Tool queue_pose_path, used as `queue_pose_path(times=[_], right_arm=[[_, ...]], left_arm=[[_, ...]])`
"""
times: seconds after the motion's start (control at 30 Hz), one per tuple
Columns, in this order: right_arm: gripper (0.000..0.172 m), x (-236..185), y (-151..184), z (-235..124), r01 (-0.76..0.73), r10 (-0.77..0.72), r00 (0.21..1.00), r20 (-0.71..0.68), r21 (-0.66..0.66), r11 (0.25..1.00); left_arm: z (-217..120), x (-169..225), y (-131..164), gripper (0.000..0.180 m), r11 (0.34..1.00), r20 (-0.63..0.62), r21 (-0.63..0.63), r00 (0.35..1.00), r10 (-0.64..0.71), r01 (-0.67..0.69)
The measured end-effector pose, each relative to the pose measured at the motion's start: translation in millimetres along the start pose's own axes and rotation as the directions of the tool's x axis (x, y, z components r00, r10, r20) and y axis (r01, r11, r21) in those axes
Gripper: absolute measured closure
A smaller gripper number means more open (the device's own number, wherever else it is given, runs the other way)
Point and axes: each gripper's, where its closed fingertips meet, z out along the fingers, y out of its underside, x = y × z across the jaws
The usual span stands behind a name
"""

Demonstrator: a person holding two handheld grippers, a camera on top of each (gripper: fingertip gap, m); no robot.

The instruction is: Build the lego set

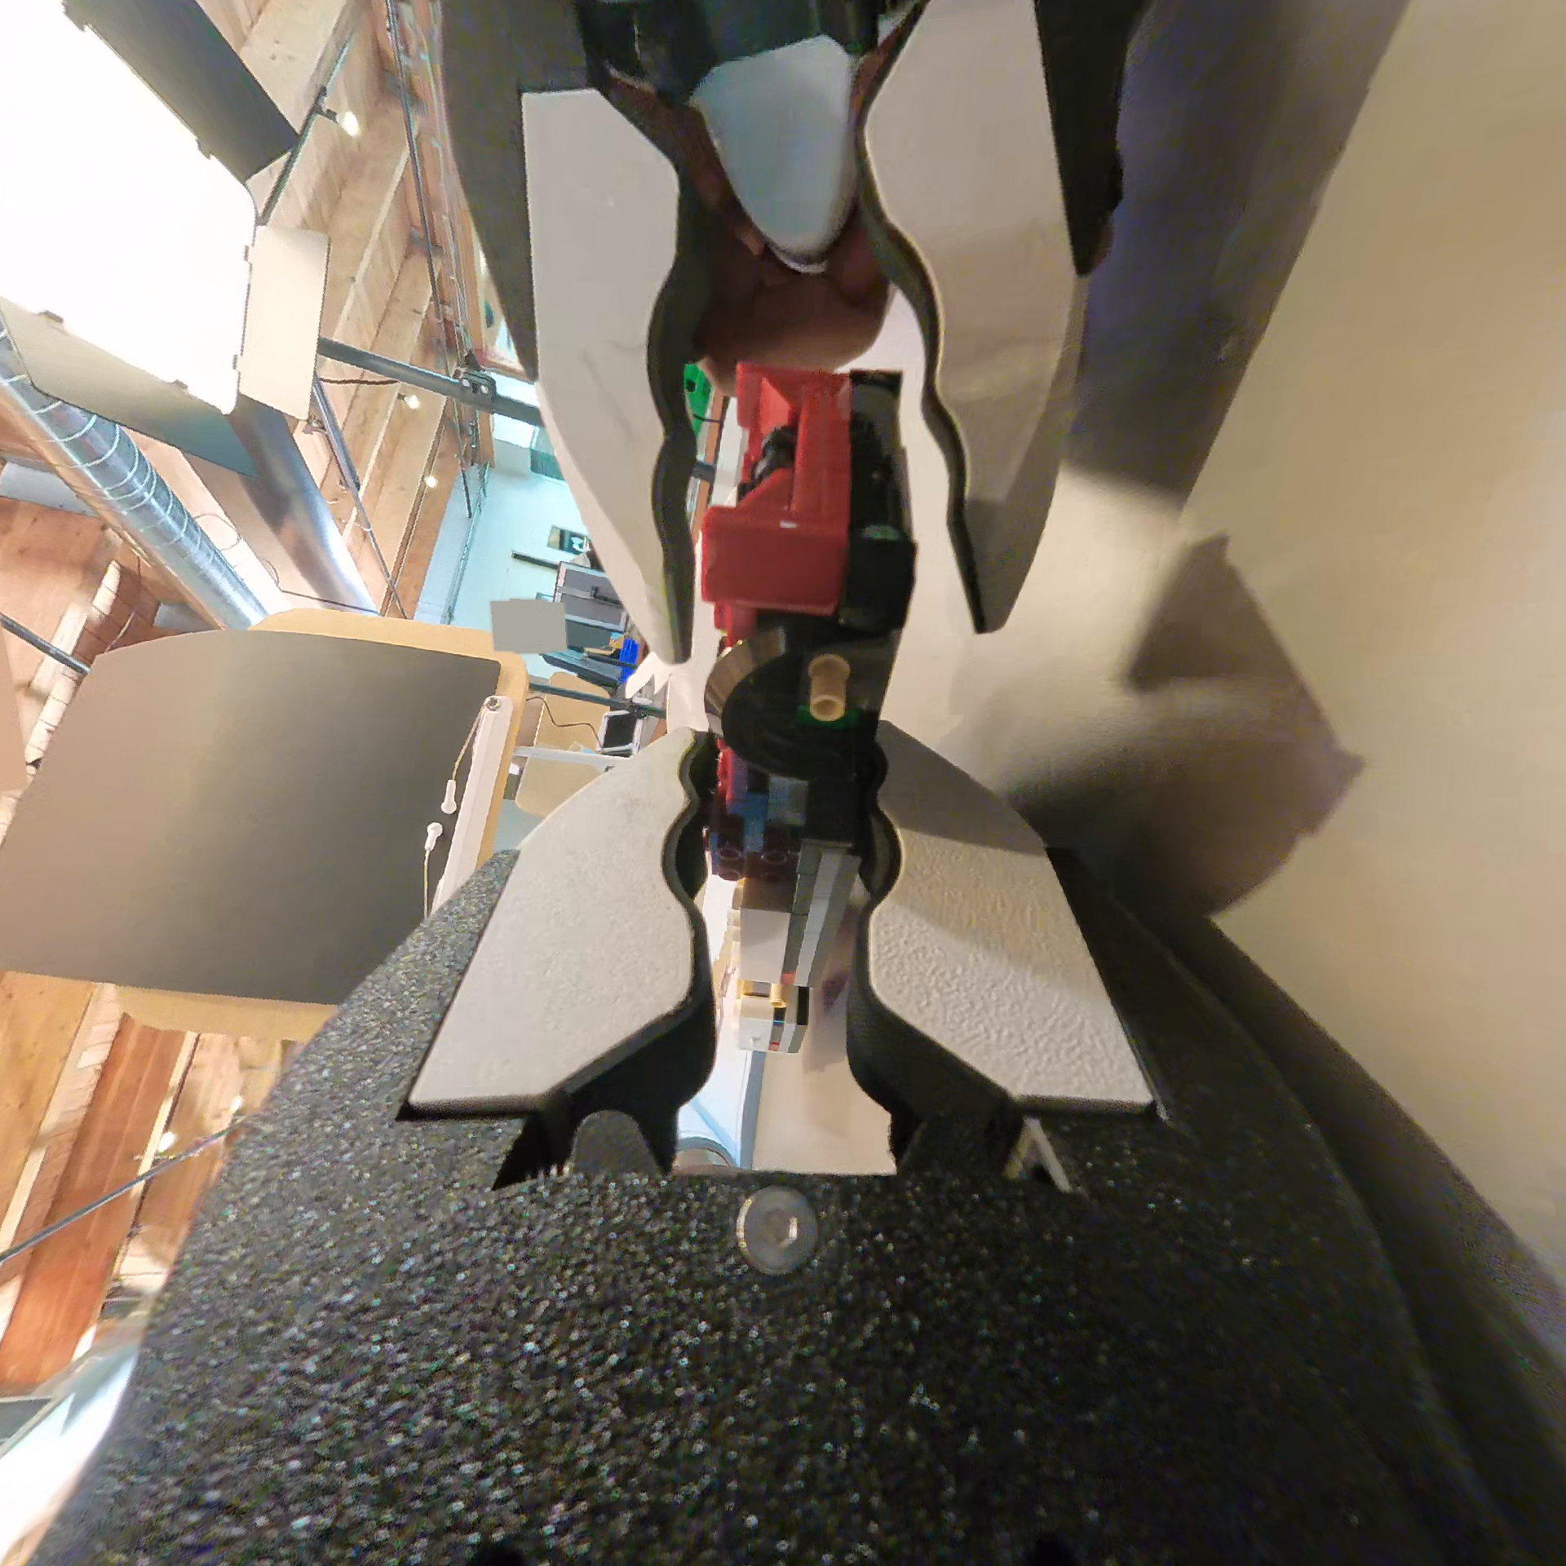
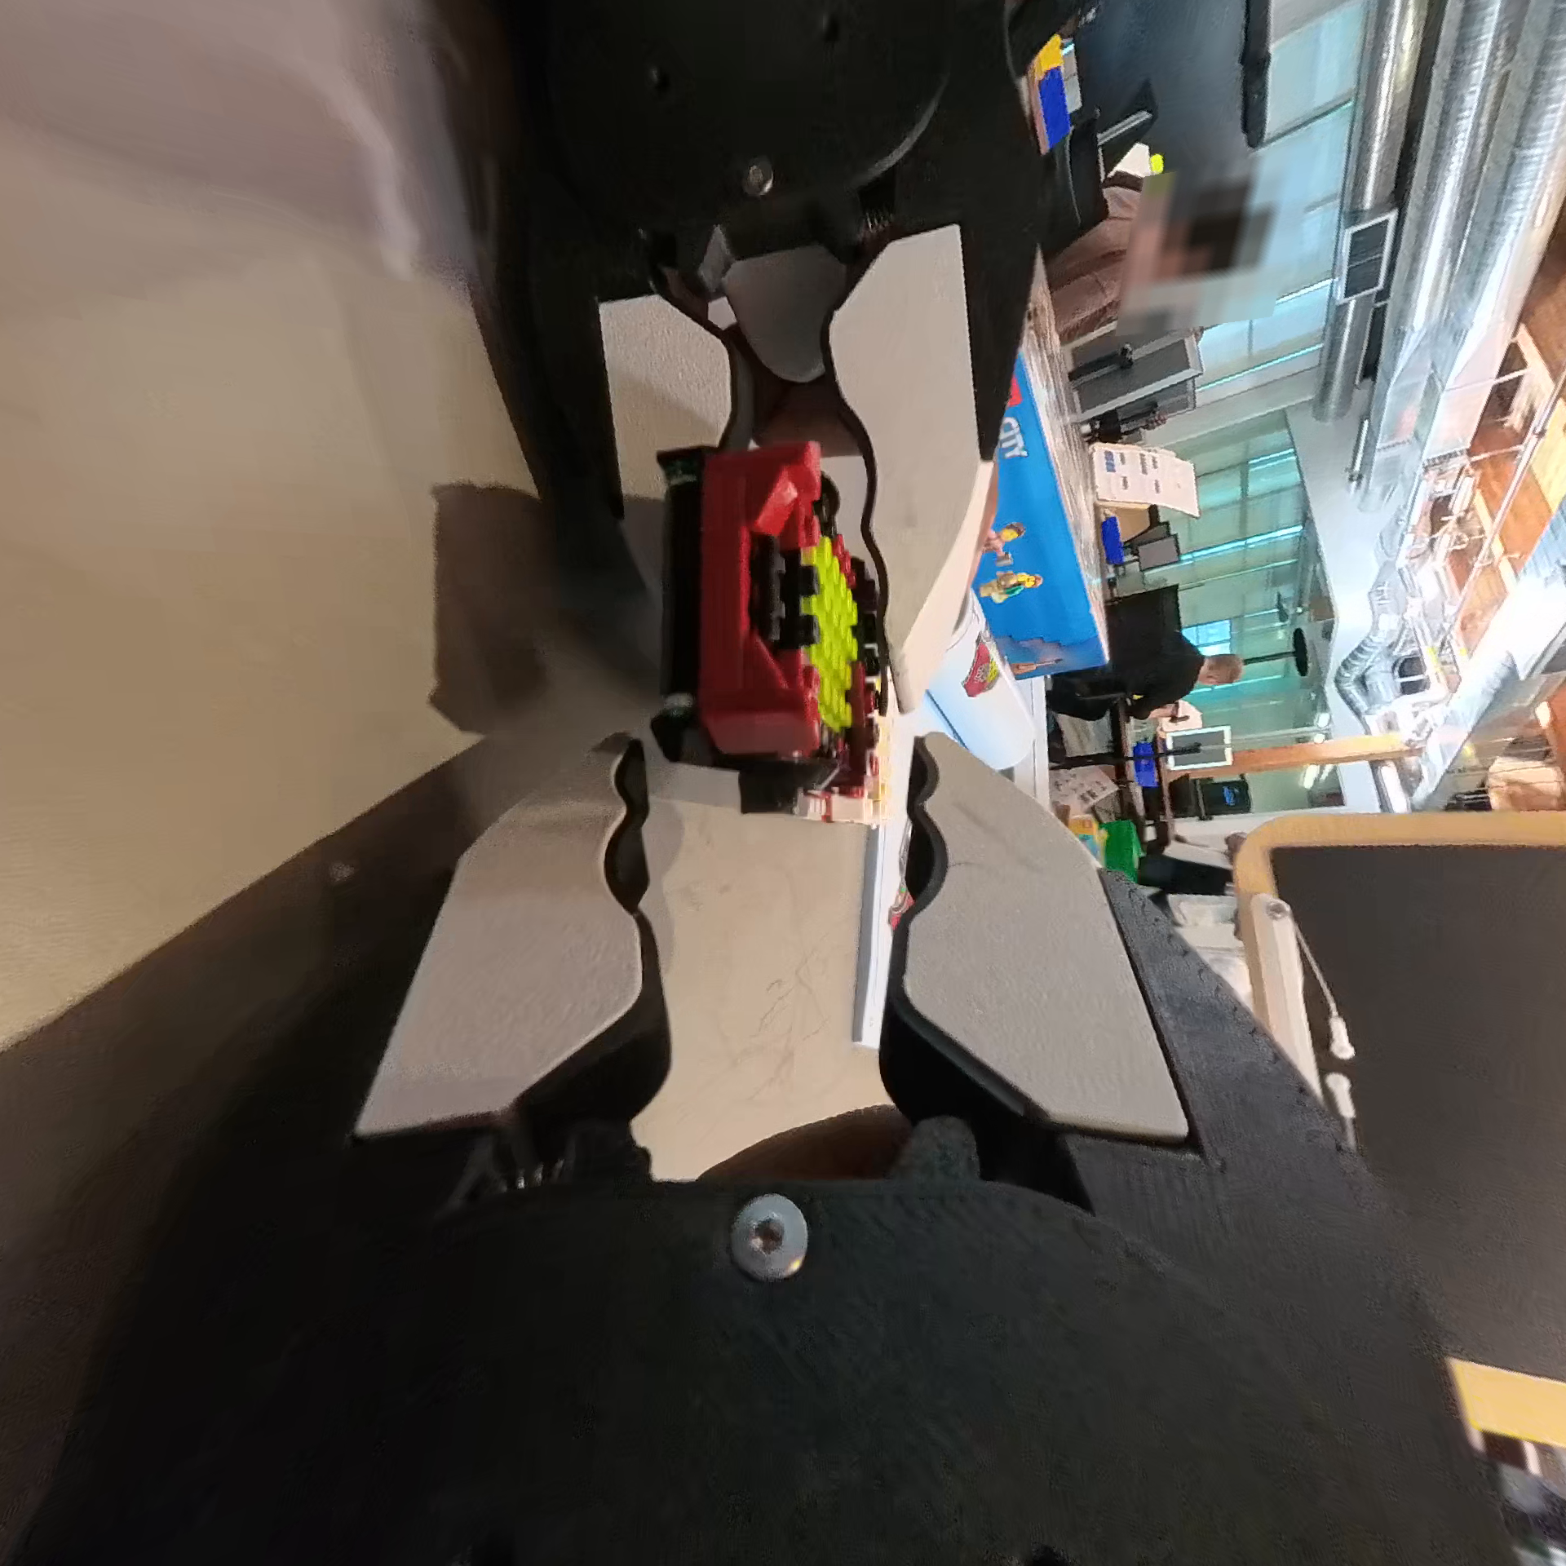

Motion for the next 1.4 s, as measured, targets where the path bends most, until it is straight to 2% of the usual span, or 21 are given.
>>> queue_pose_path(times=[0.13, 0.4, 0.8, 1.17, 1.4], right_arm=[[0.111, 4, 1, -3, -0.063, 0.062, 0.998, 0.006, 0.029, 0.998], [0.116, 19, -8, -10, -0.175, 0.176, 0.984, 0.0, 0.115, 0.978], [0.121, 22, -10, -5, -0.233, 0.236, 0.972, -0.003, 0.154, 0.96], [0.12, 18, -17, 3, -0.204, 0.206, 0.979, 0.012, 0.195, 0.959], [0.126, 16, -17, 4, -0.134, 0.138, 0.99, -0.004, 0.187, 0.973]], left_arm=[[-2, -4, 0, 0.147, 0.999, 0.008, 0.017, 0.999, -0.042, 0.042], [-12, -20, -11, 0.148, 0.978, 0.034, 0.13, 0.985, -0.17, 0.164], [-17, -20, -18, 0.148, 0.972, 0.027, 0.175, 0.986, -0.167, 0.159], [-21, -17, -24, 0.148, 0.965, 0.002, 0.212, 0.987, -0.159, 0.155], [-22, -17, -26, 0.148, 0.962, -0.004, 0.223, 0.987, -0.16, 0.157]])
